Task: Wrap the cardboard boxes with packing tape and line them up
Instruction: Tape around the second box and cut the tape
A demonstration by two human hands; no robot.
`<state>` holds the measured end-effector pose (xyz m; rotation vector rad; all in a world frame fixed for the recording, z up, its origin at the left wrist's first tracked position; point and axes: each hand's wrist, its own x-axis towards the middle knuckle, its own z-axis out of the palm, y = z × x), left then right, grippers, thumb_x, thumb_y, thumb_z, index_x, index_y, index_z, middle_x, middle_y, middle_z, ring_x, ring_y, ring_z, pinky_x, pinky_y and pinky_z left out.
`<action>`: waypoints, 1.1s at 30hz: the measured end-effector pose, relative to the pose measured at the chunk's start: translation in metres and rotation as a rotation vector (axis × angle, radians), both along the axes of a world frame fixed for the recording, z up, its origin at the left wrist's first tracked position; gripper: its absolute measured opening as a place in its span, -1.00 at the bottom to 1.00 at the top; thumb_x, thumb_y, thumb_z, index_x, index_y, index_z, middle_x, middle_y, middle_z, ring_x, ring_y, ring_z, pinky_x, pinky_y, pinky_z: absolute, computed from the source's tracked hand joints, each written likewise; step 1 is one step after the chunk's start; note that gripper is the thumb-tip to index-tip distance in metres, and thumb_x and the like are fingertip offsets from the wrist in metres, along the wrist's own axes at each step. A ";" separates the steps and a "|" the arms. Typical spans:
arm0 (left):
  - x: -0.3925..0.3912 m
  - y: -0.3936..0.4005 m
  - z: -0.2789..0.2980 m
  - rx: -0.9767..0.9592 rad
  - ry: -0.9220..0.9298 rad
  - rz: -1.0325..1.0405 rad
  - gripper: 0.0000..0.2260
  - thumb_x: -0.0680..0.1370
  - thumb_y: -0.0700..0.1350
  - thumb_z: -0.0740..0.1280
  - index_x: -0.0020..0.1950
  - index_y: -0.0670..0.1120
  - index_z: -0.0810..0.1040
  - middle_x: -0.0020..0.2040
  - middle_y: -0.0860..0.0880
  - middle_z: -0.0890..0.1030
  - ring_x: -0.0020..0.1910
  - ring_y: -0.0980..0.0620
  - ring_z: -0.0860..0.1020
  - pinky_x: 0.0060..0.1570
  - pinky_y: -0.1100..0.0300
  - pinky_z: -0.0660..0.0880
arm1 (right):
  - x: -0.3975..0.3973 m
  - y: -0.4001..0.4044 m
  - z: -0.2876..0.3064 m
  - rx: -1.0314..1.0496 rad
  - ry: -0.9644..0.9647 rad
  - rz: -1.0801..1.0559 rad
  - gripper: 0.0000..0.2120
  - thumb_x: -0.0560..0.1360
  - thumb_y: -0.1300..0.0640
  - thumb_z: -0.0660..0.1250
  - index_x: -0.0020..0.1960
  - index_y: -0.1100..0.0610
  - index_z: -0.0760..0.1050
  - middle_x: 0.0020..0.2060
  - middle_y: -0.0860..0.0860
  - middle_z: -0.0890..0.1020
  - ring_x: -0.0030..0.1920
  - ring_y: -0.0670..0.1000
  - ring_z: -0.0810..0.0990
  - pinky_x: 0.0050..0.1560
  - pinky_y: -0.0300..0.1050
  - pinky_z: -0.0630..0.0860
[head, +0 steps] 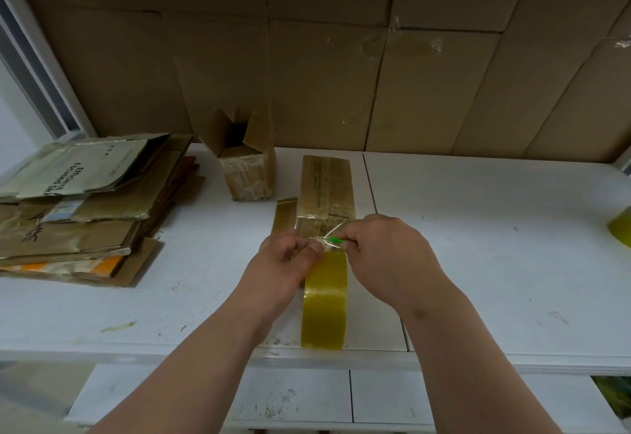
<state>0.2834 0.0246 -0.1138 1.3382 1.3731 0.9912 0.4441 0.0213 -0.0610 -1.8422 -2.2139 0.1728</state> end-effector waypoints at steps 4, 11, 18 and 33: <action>0.001 0.000 0.003 -0.007 0.007 -0.002 -0.80 0.50 0.19 0.34 -0.10 0.12 0.66 0.19 0.10 0.58 0.16 0.07 0.57 0.27 -0.03 0.47 | -0.005 0.006 -0.003 0.003 0.001 0.025 -0.76 0.62 0.11 0.20 0.15 -0.09 0.60 0.01 -0.05 0.60 0.01 0.00 0.56 0.02 -0.04 0.57; 0.003 -0.002 0.007 -0.079 -0.080 0.067 -0.85 0.58 0.03 0.35 -0.12 0.04 0.66 -0.01 0.14 0.66 0.04 0.10 0.60 -0.02 0.22 0.47 | 0.020 0.013 -0.002 -0.031 -0.027 -0.061 -0.75 0.61 0.11 0.20 0.16 -0.09 0.61 0.00 -0.04 0.60 -0.01 0.01 0.57 -0.02 -0.09 0.56; 0.009 0.000 0.012 -0.087 -0.034 0.107 -0.88 0.58 0.01 0.33 -0.12 0.08 0.63 0.03 0.11 0.63 0.06 0.09 0.57 -0.04 0.21 0.42 | 0.055 0.011 -0.026 -0.144 0.094 -0.147 -0.74 0.62 0.09 0.21 0.20 -0.07 0.61 0.11 -0.07 0.63 0.07 -0.03 0.57 0.08 -0.10 0.55; 0.008 -0.001 0.012 0.368 0.375 -0.004 -0.83 0.48 -0.17 0.46 -0.25 0.08 0.61 0.18 0.25 0.39 0.28 0.19 0.32 -0.04 0.55 0.28 | 0.062 0.010 -0.071 -0.022 0.120 -0.243 -0.65 0.61 0.01 0.22 0.38 -0.13 0.47 0.39 -0.10 0.41 0.42 0.01 0.34 0.40 0.06 0.16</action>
